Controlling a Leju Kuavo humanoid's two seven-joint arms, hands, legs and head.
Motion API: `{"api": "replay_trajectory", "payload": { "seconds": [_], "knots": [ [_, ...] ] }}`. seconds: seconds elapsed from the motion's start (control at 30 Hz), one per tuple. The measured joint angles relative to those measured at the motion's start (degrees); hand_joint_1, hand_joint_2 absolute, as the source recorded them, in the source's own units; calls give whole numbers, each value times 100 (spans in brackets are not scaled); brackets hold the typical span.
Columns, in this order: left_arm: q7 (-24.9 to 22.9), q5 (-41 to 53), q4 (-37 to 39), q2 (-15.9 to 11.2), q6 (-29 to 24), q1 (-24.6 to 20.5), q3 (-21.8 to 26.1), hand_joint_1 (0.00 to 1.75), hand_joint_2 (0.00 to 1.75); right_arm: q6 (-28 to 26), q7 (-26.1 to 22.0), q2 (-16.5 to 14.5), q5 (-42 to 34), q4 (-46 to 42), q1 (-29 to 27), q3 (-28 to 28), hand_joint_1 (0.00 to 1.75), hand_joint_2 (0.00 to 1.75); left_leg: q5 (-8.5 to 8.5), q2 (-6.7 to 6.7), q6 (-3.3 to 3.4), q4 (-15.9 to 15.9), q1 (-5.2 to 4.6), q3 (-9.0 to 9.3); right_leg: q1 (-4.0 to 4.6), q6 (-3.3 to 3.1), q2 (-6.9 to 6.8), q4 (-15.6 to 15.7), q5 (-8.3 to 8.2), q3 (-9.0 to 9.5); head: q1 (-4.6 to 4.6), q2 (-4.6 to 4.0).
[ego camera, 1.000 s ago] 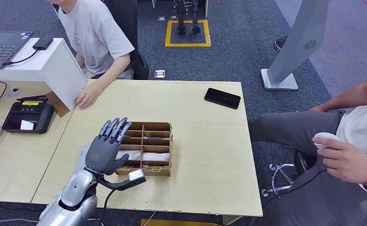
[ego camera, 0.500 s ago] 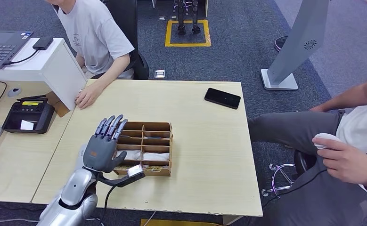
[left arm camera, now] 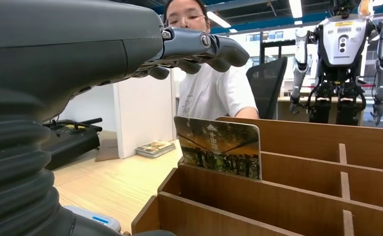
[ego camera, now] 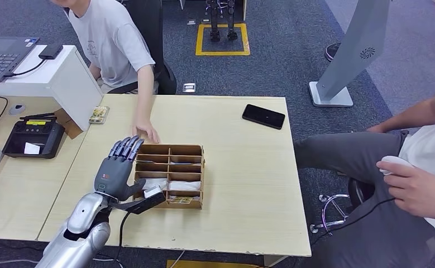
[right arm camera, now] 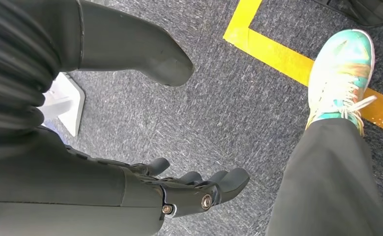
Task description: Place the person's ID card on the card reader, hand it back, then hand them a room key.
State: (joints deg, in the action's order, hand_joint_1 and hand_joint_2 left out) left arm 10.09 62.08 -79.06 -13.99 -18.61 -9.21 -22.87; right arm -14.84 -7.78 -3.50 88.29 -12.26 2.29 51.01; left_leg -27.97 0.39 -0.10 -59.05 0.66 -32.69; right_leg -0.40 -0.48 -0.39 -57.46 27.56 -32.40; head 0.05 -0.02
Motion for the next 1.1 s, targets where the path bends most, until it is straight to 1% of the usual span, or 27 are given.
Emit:
{"api": "replay_trajectory", "payload": {
  "seconds": [0.4,0.5,0.67,0.87,1.1],
  "knots": [
    [53,-115,0,-109,96,-29,16,0,175,0,-1,0,-1,0,0,0,0,175,0,0,0,0,0,0,0,0,0,0,0,0,1,0],
    [91,-228,0,-138,208,-30,16,0,175,2,-9,0,-1,0,0,0,0,175,0,0,0,0,0,0,0,0,0,0,0,0,1,0],
    [196,-464,-25,-258,392,-32,21,0,175,5,-9,0,-1,0,-1,0,0,175,0,1,0,0,1,1,0,0,1,0,0,0,1,0],
    [237,-546,-119,-357,434,-22,32,0,175,7,-33,0,0,0,-1,0,0,175,1,0,-1,0,3,0,0,-1,1,-1,0,0,0,0],
    [466,-1142,-526,-590,731,-15,115,0,175,7,-44,0,-1,0,0,0,0,175,1,0,-1,0,3,-2,1,-1,0,-1,0,-1,1,0]
  ]
}}
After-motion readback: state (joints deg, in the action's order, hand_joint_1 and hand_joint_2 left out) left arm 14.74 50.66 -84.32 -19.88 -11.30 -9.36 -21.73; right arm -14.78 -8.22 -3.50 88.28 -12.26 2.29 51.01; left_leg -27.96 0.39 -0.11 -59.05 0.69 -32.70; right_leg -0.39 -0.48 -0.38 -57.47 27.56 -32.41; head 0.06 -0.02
